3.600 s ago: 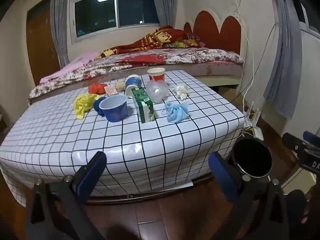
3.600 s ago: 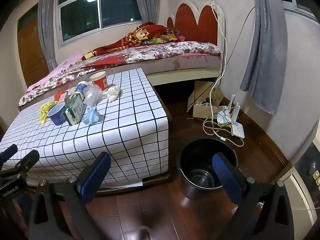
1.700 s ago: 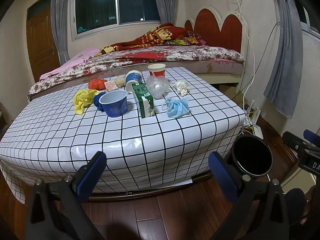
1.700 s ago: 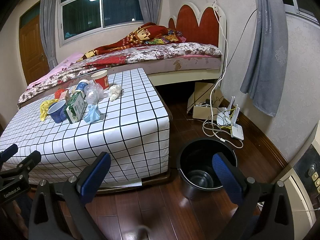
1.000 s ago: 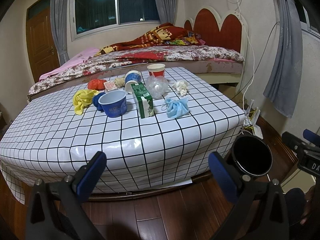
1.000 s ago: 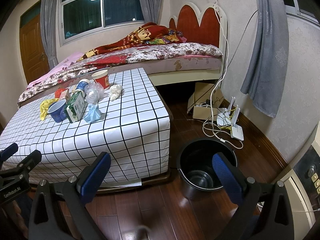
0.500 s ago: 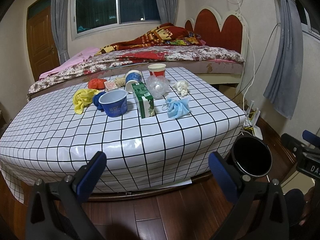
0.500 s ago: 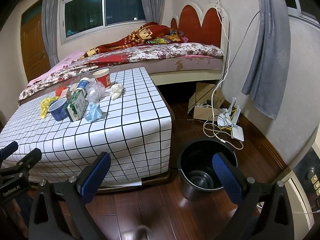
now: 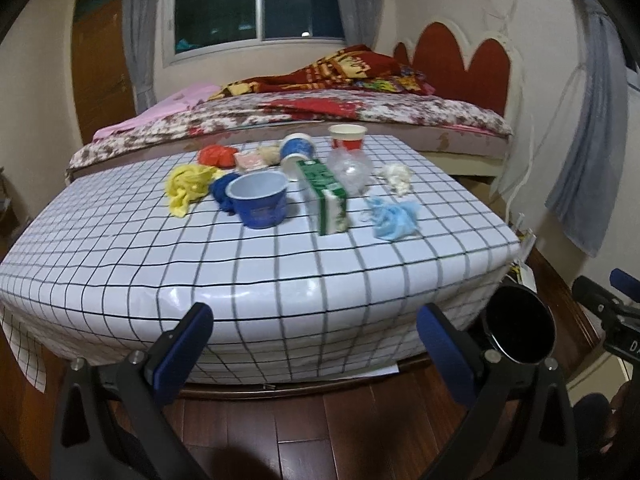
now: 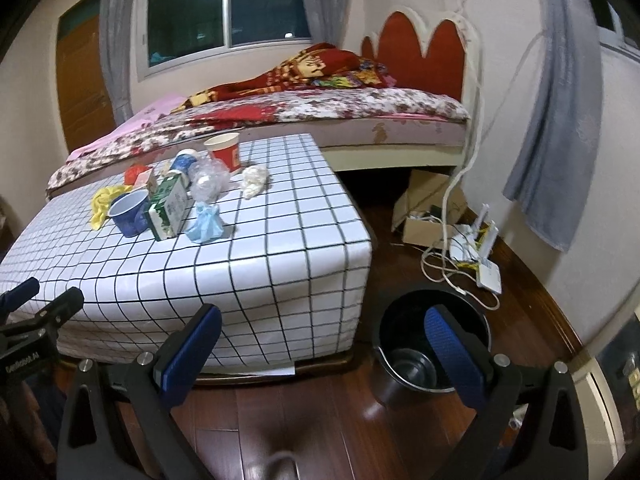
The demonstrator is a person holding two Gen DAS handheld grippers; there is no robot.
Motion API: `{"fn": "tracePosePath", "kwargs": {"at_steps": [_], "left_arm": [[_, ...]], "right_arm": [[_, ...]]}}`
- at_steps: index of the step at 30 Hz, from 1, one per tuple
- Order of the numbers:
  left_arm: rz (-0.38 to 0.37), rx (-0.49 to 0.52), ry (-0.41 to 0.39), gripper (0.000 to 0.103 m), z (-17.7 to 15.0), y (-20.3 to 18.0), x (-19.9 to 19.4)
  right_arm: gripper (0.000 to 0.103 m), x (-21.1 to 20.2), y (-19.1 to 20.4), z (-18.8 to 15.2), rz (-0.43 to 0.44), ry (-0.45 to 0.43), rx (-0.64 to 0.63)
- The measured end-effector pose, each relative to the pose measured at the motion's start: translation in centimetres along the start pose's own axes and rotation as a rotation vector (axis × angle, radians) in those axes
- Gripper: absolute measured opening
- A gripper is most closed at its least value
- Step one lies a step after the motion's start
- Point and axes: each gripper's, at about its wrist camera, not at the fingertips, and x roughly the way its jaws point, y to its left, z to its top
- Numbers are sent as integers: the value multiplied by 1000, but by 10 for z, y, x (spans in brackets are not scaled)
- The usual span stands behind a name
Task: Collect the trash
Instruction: 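Grasp the blue face mask with the right tool while the left tool grasps the blue paper bowl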
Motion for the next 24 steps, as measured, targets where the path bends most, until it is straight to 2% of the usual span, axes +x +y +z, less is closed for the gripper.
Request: {"fn": "tracePosePath", "kwargs": {"at_steps": [7, 9, 12, 15, 16, 19, 24], "left_arm": [[44, -39, 26, 102, 5, 31, 32], [59, -47, 33, 102, 5, 37, 42], [65, -67, 45, 102, 8, 47, 56], [87, -78, 50, 102, 14, 55, 71], [94, -86, 49, 102, 17, 57, 77], [109, -105, 52, 102, 25, 63, 93], [119, -137, 38, 102, 40, 73, 117]], "right_arm": [[102, 39, 42, 22, 79, -35, -119], [102, 58, 61, 28, 66, -7, -181], [102, 84, 78, 37, 127, 44, -190], [102, 104, 95, 45, 159, 41, -207], [100, 115, 103, 47, 158, 48, -223], [79, 139, 112, 53, 188, 77, -221], [77, 167, 121, 62, 199, 100, -220]]}}
